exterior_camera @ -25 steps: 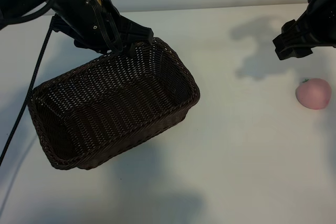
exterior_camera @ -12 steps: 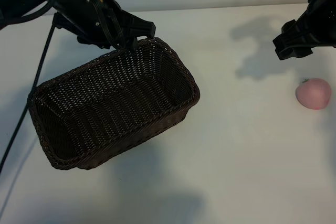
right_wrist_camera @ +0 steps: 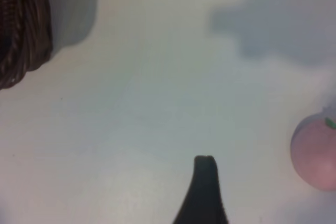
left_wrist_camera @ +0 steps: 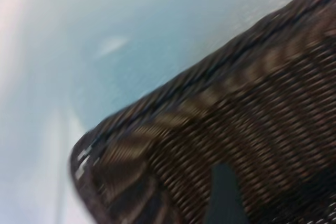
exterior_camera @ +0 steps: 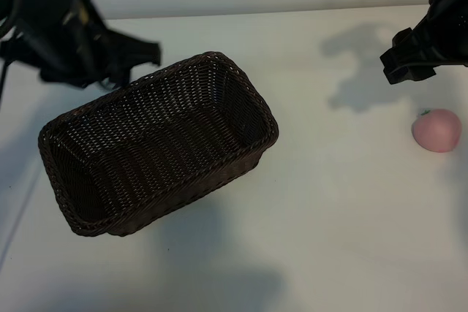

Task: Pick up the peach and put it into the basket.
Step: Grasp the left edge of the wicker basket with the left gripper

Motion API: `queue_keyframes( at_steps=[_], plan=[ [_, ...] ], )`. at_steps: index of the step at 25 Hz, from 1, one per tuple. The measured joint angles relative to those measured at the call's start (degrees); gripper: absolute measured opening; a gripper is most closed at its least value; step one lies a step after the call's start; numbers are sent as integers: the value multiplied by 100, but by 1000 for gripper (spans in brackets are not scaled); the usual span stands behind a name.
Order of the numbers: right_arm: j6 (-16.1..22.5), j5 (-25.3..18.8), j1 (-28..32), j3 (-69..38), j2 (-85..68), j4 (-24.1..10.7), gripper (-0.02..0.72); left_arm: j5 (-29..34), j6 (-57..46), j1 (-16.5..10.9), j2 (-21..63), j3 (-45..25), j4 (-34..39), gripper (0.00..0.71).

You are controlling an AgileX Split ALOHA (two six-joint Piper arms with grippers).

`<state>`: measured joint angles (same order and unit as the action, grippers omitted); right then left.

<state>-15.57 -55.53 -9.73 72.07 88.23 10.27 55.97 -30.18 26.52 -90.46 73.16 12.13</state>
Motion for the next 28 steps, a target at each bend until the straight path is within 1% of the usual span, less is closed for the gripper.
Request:
queue_keyframes(
  at_steps=[4, 11, 16, 20, 23, 26, 28],
  plan=[
    [0, -30, 0, 0, 0, -5, 593, -32, -448, -3, 511, -721, 160, 509],
    [0, -66, 0, 0, 0, -4, 593, -67, -1368, -3, 1210, -1587, 379, 509],
    [0, -66, 0, 0, 0, -4, 593, -134, -1813, -7, 1364, -2027, 514, 509],
    [0, -66, 0, 0, 0, -4, 593, -550, -2164, -16, 1364, -2484, 520, 509],
    [0, -66, 0, 0, 0, -4, 593, -892, -2278, -157, 1364, -2643, 468, 509],
    [0, -68, 0, 0, 0, -4, 593, -1051, -2174, -334, 1364, -2662, 319, 509],
    [0, -73, 0, 0, 0, -4, 593, -1077, -2109, -387, 1364, -2674, 274, 509]
  ],
)
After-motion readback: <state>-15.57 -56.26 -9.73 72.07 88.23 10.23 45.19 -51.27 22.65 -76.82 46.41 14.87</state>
